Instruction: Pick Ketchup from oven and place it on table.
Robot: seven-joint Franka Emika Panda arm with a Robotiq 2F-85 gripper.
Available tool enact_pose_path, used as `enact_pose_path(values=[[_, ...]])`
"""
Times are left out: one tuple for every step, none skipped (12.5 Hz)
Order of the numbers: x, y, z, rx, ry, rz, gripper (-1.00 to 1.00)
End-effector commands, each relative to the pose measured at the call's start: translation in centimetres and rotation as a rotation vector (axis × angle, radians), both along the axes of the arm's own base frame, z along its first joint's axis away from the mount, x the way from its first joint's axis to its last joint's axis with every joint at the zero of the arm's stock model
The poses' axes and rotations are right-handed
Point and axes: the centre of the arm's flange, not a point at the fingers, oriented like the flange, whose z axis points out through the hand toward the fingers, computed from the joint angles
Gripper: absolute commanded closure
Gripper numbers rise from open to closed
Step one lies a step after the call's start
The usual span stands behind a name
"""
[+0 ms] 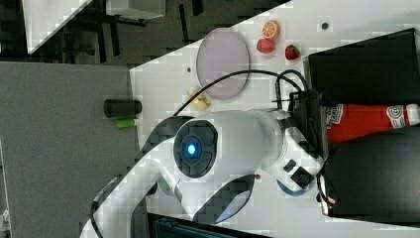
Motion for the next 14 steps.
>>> enact_pose_path(values=[[-0.9, -1.0, 0.8, 0.005, 0.002, -0.031, -0.26], [-0.9, -1.1, 1.0, 0.002, -0.001, -0.032, -0.21], [-0.7, -1.1, 1.4, -0.001, -0.009, -0.028, -0.21], [-0.2, -1.0, 2.7, -0.014, -0.028, -0.017, -0.21], [0.3, -0.9, 4.1, -0.031, -0.045, -0.005, -0.21], [1.1, -0.5, 7.1, -0.059, -0.057, 0.031, -0.21], [1.7, 0.3, 9.5, -0.07, -0.043, 0.07, -0.21], [2.1, 1.4, 11.9, -0.066, -0.039, 0.099, -0.21], [3.0, 4.7, 16.2, -0.024, -0.049, 0.156, -0.21], [3.8, 9.1, 18.6, 0.04, -0.028, 0.235, -0.21], [4.8, 13.6, 19.8, 0.076, -0.024, 0.321, -0.21], [5.6, 16.2, 20.6, 0.079, -0.039, 0.371, -0.21], [6.8, 21.0, 21.7, 0.083, -0.058, 0.464, -0.21], [7.4, 23.6, 21.8, 0.088, -0.059, 0.511, -0.21]])
